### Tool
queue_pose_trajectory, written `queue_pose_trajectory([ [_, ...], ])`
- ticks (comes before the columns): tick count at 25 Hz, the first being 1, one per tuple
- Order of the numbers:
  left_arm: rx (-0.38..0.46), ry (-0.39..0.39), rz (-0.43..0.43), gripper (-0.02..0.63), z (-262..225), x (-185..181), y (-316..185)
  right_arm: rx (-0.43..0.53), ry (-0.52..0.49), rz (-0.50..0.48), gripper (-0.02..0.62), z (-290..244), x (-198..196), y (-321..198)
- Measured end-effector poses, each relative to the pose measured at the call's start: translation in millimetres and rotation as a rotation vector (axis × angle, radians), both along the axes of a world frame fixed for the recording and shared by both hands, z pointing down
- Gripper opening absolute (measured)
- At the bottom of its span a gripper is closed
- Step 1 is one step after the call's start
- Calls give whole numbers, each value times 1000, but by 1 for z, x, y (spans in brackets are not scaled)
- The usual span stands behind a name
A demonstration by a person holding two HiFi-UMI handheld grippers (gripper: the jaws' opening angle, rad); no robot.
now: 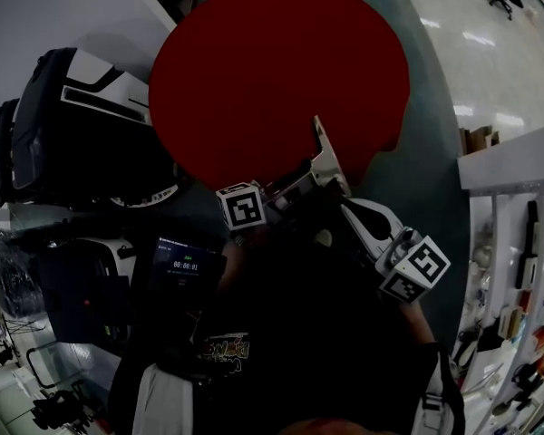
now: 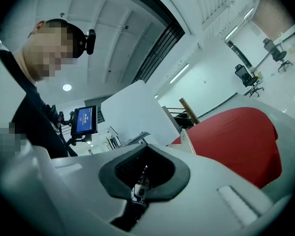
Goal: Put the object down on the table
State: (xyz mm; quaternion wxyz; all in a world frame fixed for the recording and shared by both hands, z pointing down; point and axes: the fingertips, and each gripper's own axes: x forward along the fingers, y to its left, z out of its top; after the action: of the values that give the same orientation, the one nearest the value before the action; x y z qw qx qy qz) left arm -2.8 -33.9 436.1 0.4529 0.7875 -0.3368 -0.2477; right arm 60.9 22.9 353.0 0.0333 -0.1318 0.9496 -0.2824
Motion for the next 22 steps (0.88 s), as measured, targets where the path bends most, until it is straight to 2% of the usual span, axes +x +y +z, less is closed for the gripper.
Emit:
queue_pose_trajectory([
  [6, -37, -30, 1, 109, 7, -42, -41, -14, -2, 45, 3, -8, -27, -23],
  [9, -63, -119, 2, 108, 32, -74, -75, -15, 20, 86, 3, -7, -39, -39],
  [12, -121, -253, 20, 107, 68, -108, -113, -14, 50, 129, 3, -5, -52, -51],
  [14, -143, -407, 23, 106, 92, -136, -141, -27, 74, 159, 3, -2, -59, -59],
  [16, -155, -601, 23, 106, 116, -163, -169, -49, 100, 197, 3, 3, -63, -67],
  [19, -118, -986, 54, 106, 145, -193, -203, -68, 125, 248, 3, 9, -68, -76],
  [22, 5, -1368, 123, 106, 164, -207, -231, -84, 144, 297, 3, 14, -69, -81],
])
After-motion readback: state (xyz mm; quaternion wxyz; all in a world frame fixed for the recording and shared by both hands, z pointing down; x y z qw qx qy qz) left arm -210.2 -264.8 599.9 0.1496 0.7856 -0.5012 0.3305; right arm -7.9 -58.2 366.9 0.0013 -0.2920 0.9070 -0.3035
